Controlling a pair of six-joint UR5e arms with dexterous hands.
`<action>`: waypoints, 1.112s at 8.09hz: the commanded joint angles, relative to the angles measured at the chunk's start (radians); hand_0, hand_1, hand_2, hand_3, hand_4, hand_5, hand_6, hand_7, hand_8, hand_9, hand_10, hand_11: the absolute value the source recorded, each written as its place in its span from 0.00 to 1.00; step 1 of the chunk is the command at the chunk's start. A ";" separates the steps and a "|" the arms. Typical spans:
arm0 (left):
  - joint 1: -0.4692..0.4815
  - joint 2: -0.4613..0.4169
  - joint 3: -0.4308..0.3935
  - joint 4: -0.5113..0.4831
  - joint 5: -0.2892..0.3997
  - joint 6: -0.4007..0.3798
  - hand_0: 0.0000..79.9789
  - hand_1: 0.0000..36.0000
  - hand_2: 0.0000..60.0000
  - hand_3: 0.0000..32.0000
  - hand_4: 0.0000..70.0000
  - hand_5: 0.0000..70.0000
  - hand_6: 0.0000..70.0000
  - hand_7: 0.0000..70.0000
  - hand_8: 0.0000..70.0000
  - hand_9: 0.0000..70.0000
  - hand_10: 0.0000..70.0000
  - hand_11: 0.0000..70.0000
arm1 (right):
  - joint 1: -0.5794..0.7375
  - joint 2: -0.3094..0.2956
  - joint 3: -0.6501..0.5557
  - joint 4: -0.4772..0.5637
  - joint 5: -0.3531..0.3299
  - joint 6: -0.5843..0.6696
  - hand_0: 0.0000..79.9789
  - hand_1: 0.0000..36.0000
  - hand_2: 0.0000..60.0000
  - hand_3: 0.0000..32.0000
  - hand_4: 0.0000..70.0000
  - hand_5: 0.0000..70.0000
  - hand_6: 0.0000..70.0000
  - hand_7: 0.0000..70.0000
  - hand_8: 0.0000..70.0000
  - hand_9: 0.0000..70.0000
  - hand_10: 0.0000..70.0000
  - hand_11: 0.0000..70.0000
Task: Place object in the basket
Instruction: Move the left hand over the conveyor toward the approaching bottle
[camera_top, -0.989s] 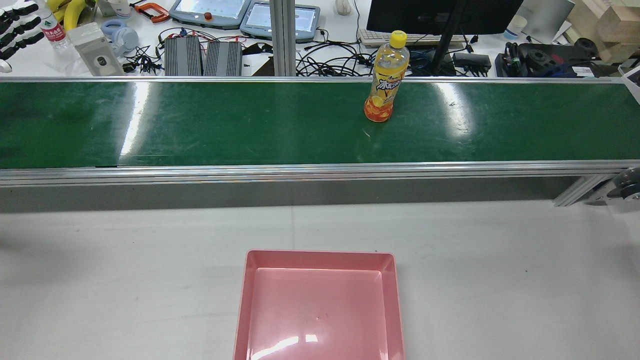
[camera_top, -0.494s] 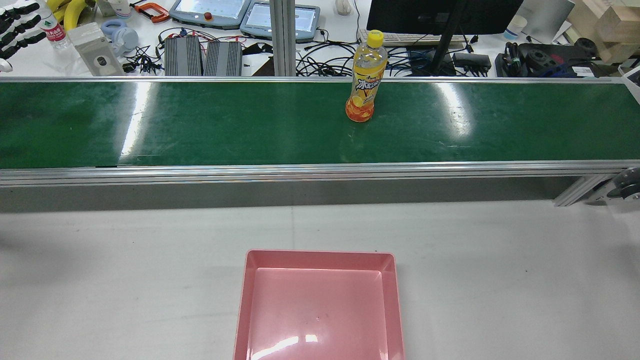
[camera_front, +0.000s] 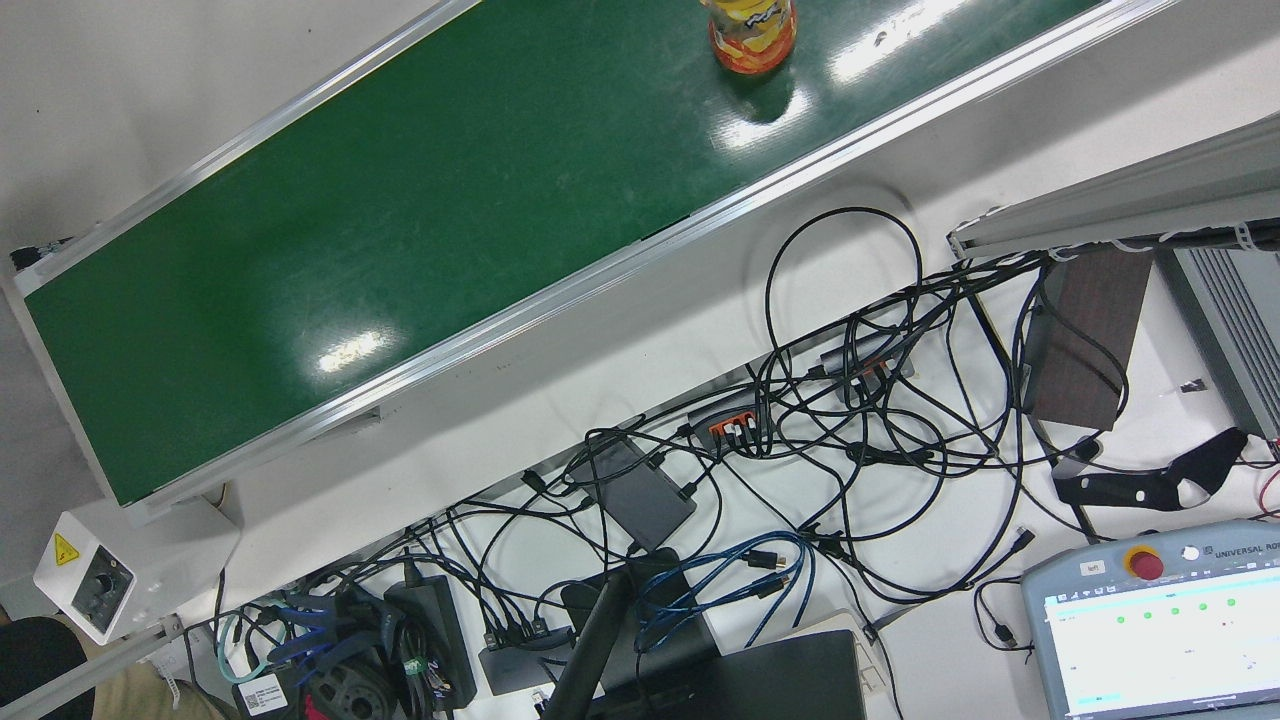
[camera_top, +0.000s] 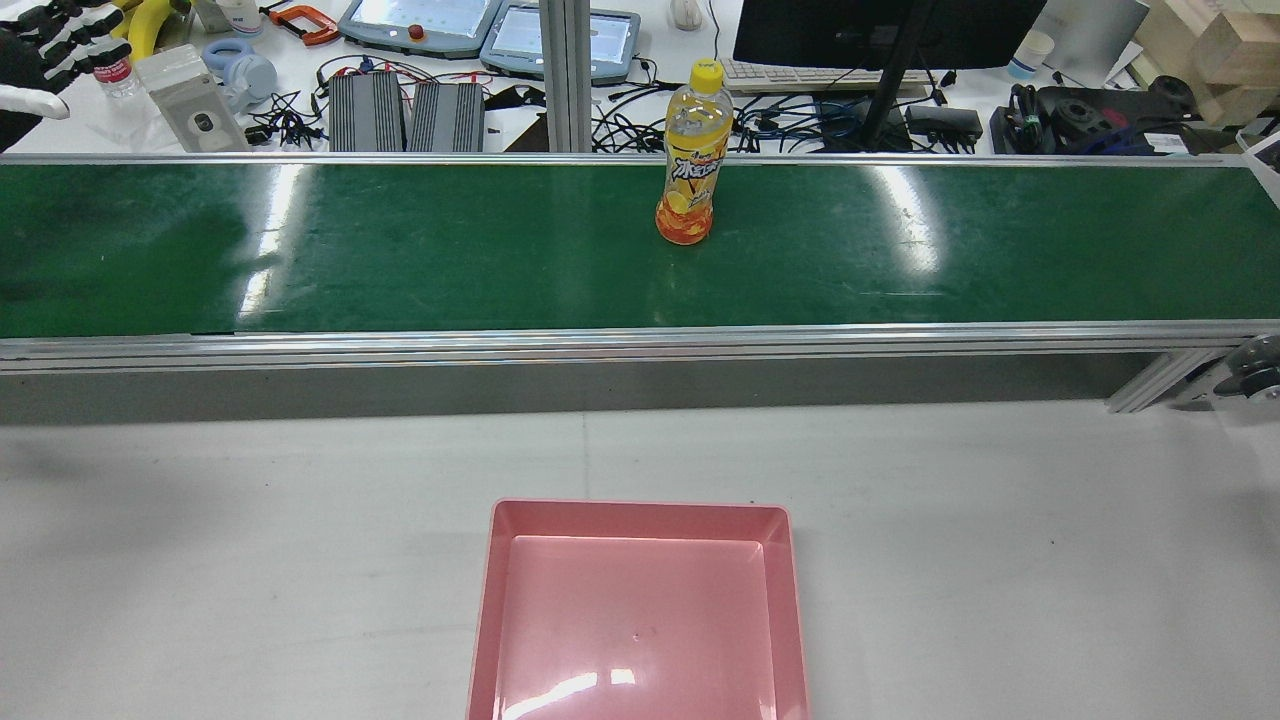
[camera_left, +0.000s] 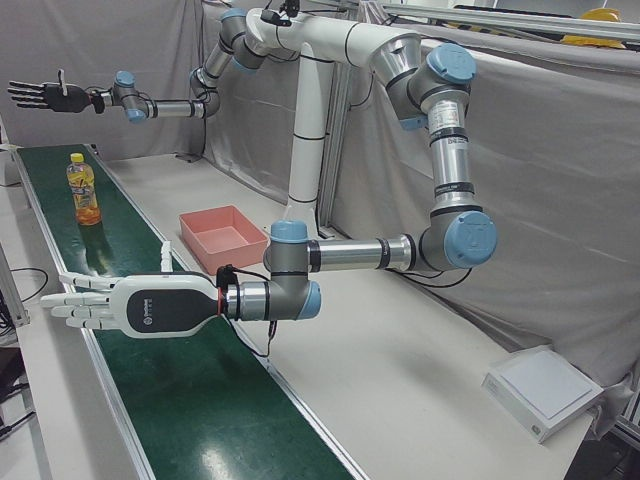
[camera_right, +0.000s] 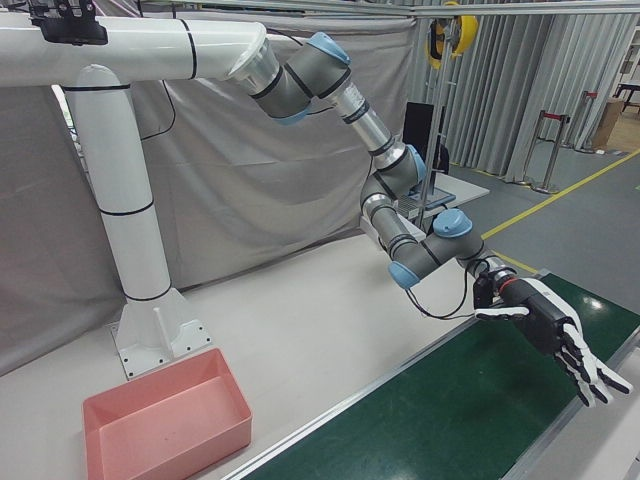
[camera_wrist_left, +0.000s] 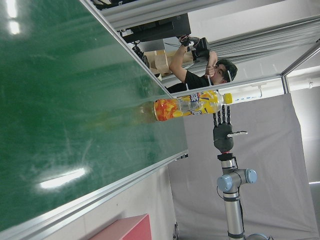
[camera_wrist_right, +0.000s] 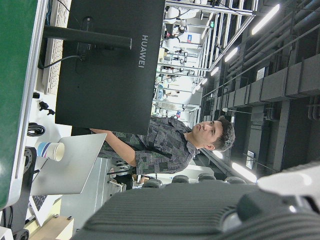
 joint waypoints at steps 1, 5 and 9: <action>0.112 -0.087 0.006 0.072 -0.001 0.030 0.63 0.28 0.00 0.00 0.24 0.17 0.00 0.00 0.07 0.13 0.12 0.19 | 0.000 0.001 0.000 0.002 0.000 0.000 0.00 0.00 0.00 0.00 0.00 0.00 0.00 0.00 0.00 0.00 0.00 0.00; 0.168 -0.167 0.012 0.117 -0.003 0.076 0.61 0.24 0.00 0.00 0.24 0.17 0.00 0.00 0.09 0.16 0.12 0.19 | 0.000 0.001 0.000 0.000 0.000 0.000 0.00 0.00 0.00 0.00 0.00 0.00 0.00 0.00 0.00 0.00 0.00 0.00; 0.215 -0.214 0.015 0.126 -0.009 0.096 0.61 0.22 0.00 0.00 0.24 0.16 0.00 0.00 0.09 0.16 0.12 0.18 | 0.000 0.000 0.000 0.000 0.000 0.000 0.00 0.00 0.00 0.00 0.00 0.00 0.00 0.00 0.00 0.00 0.00 0.00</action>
